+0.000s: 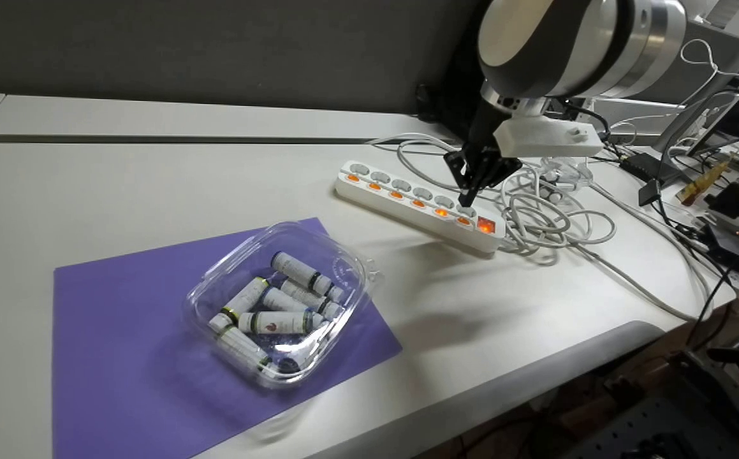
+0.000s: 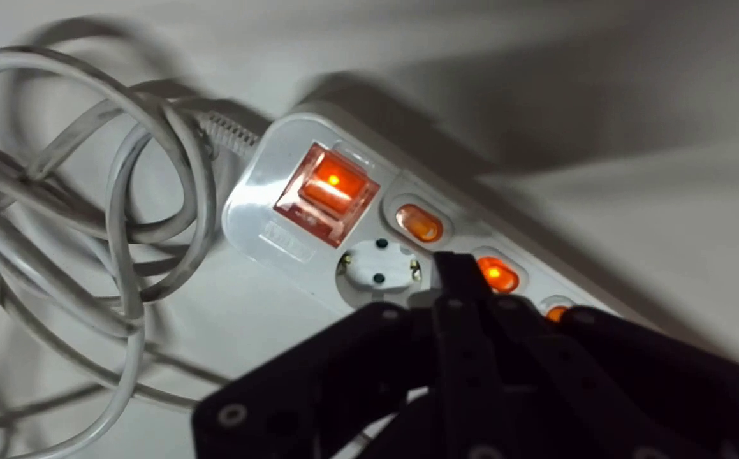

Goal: Turn off the fifth switch from the left

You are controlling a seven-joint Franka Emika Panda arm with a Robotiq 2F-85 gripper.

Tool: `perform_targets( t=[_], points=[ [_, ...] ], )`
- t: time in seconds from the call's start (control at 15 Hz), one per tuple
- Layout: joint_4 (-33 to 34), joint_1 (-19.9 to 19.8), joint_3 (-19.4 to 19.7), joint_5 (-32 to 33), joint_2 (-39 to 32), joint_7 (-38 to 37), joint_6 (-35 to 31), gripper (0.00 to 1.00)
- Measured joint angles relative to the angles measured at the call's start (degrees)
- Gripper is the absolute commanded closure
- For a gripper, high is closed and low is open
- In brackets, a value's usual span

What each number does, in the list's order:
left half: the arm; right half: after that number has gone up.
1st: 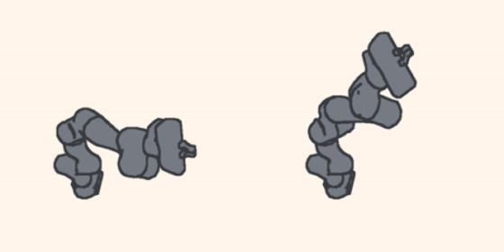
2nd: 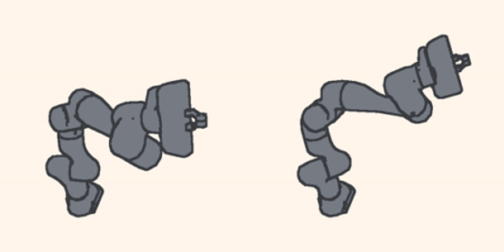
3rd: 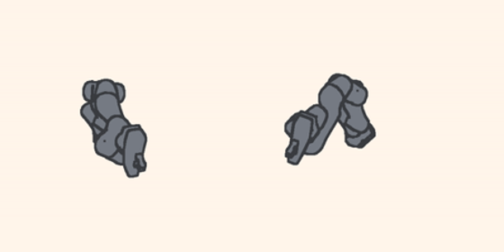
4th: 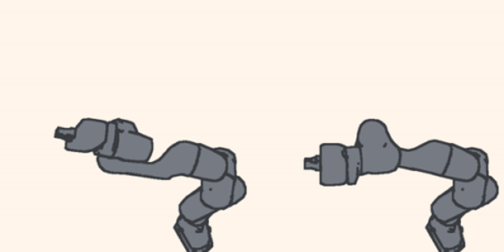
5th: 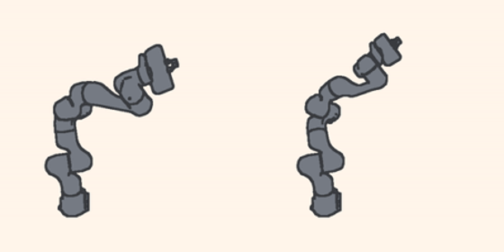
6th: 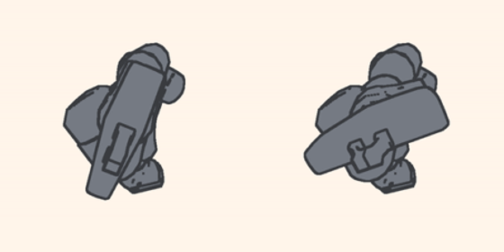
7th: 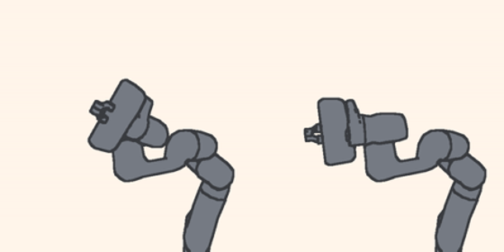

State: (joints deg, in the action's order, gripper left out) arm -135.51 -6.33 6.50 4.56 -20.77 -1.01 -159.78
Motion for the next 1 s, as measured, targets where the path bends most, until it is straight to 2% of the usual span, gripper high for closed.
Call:
perform_targets(
  t=[1.0],
  points=[
    [4.86,-0.19,-2.61,-3.74,-6.18,3.87,-0.72,1.00]
  ],
)
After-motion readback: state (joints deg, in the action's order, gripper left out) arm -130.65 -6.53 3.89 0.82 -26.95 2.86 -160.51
